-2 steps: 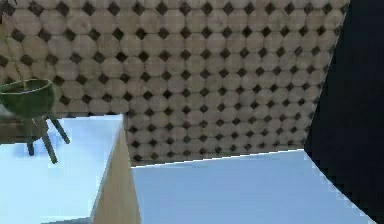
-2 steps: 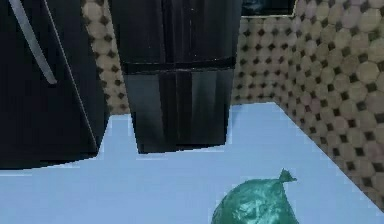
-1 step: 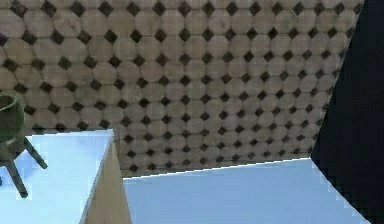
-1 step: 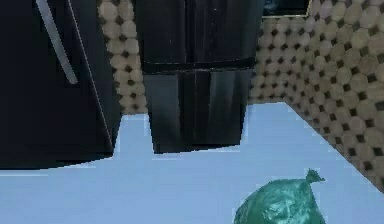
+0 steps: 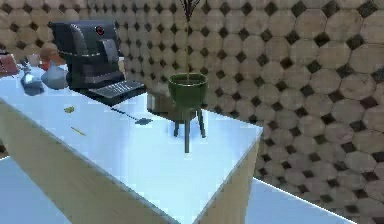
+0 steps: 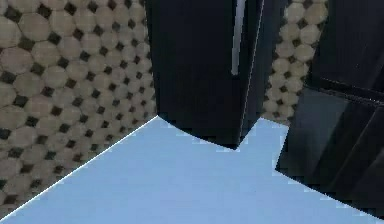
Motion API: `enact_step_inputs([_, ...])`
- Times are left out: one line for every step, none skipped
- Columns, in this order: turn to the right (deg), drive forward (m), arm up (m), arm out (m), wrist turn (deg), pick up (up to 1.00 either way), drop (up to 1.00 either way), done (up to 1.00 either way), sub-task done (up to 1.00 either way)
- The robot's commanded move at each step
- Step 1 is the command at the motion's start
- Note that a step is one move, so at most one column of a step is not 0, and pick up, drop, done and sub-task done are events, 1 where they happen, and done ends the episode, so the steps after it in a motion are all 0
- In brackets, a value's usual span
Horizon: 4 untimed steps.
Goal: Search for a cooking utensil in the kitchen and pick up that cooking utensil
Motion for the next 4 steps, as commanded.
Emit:
enact_step_inputs([-45.0, 0.00, 0.00, 0.00, 0.0, 0.00, 0.00, 0.00, 0.00])
enact_step_inputs([-45.0, 0.00, 0.00, 0.00, 0.0, 0.00, 0.00, 0.00, 0.00])
enact_step_inputs([-18.0, 0.00, 0.00, 0.00, 0.0, 0.00, 0.00, 0.00, 0.00])
enact_step_inputs([-3.0, 0.00, 0.00, 0.00, 0.0, 0.00, 0.00, 0.00, 0.00])
